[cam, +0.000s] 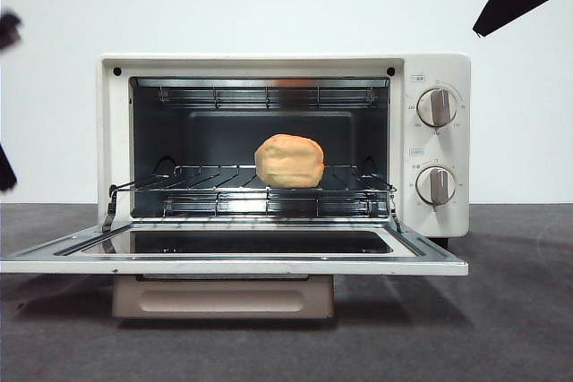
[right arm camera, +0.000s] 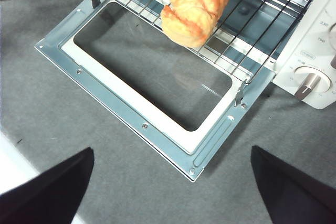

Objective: The left arm flap open the oven, the right arm pick bread and place it into oven, the left arm flap close the oven

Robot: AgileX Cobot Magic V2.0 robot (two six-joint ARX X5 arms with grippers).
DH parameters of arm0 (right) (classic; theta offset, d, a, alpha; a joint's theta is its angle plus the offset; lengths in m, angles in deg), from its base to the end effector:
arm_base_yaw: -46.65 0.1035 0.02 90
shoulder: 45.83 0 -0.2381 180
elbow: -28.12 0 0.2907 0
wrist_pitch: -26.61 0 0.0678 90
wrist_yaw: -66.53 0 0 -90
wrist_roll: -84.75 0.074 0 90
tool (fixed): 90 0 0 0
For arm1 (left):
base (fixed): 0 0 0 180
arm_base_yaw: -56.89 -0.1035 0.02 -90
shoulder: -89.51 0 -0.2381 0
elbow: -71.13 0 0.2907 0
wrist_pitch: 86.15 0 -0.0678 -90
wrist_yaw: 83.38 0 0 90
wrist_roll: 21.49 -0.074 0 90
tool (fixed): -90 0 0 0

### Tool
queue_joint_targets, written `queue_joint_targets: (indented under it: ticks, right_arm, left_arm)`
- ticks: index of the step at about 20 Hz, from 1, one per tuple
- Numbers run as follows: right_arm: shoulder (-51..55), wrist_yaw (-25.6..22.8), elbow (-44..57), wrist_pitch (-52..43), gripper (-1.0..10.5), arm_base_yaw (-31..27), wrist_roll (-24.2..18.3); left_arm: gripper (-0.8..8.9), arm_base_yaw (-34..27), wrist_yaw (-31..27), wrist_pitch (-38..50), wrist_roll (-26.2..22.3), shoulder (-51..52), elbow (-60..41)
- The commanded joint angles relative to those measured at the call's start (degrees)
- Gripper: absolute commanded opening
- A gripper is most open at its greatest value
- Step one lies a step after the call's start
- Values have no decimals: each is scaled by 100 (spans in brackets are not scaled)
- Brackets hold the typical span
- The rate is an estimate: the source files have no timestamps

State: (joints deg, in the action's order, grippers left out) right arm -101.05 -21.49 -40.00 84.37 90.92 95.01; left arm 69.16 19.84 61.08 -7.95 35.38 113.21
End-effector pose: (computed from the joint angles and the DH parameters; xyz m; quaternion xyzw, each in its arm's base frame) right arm 0.1901 0.1889 0.2640 -0.0611 0.3869 0.3298 0.8590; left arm 0.2543 -0.0726 0.1372 -0.1094 0.4026 -0.1576 0.8950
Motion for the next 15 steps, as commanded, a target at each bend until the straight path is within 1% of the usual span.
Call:
queue_joint_targets:
  ticks: [1, 3, 5, 8, 12, 15]
  right_arm:
    - [-42, 20, -87, -33, 476, 61, -55]
    - [-42, 20, -87, -33, 476, 61, -55]
    - [-42, 20, -87, -35, 476, 61, -55]
    - [-42, 20, -87, -35, 476, 61, -52]
    - [-42, 20, -87, -35, 476, 61, -46]
    - [-42, 17, -87, -35, 476, 61, -46]
  left_arm:
    - [14, -92, 66, 297, -68, -577, -35]
    - [14, -168, 258, 546, -188, -1038, -35]
    - [14, -223, 649, 798, -216, -1429, -35]
    - [14, -225, 876, 1067, -232, -1912, -35]
    - [14, -225, 1117, 1292, -304, -2299, -35]
    - [14, -225, 1412, 1327, -302, -2415, -35]
